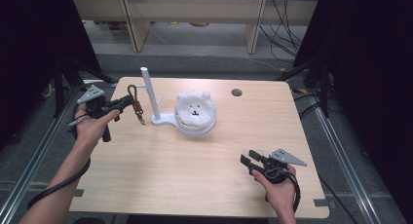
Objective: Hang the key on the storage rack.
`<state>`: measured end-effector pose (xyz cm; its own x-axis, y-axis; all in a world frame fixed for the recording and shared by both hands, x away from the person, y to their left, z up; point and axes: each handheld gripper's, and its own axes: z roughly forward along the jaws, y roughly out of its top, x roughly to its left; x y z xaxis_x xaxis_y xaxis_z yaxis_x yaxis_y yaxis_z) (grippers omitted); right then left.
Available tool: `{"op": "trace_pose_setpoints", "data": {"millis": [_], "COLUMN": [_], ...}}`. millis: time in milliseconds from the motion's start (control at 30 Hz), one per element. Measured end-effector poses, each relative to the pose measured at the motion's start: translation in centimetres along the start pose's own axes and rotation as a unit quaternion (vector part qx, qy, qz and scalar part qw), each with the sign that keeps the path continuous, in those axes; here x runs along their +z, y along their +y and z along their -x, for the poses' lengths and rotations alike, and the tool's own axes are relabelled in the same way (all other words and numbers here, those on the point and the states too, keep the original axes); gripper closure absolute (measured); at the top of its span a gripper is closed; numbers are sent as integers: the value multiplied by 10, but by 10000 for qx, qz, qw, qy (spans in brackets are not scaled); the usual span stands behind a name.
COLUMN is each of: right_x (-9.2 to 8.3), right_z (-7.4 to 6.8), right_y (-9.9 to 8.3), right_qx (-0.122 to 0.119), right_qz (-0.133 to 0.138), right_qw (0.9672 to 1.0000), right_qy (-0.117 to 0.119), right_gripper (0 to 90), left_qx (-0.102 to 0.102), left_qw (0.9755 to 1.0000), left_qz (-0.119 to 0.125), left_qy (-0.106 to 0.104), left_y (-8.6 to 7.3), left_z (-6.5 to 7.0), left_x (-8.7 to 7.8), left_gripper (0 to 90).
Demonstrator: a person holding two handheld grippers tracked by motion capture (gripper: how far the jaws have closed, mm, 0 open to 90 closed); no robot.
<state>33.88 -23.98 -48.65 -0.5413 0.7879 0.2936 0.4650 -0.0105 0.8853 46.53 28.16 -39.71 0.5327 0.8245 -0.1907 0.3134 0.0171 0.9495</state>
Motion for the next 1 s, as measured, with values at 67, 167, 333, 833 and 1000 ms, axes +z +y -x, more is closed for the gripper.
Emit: {"op": "trace_pose_setpoints", "data": {"millis": [67, 167, 333, 833, 1000], "right_x": [-1, 0, 0, 2, 2], "right_z": [0, 1, 1, 1, 0], "right_y": [0, -1, 0, -2, -3], "right_qx": [16, -20, 8, -39, 27], "right_qz": [3, 47, 46, 30, -12], "right_qw": [10000, 10000, 10000, 10000, 10000], "right_qy": [1, 6, 5, 26, 24], "right_gripper": [536, 536, 536, 534, 533], "left_qx": [-19, -72, -135, -468, -458], "left_qw": [10000, 10000, 9999, 9987, 9986], "left_qz": [3, -20, -73, -115, -155], "left_qy": [17, 36, 24, 158, 205], "left_y": [2, 4, 6, 9, 10], "left_z": [-2, -4, -5, -10, -9], "left_x": [2, 6, 11, 20, 23], "left_gripper": [841, 840, 840, 844, 845]}}
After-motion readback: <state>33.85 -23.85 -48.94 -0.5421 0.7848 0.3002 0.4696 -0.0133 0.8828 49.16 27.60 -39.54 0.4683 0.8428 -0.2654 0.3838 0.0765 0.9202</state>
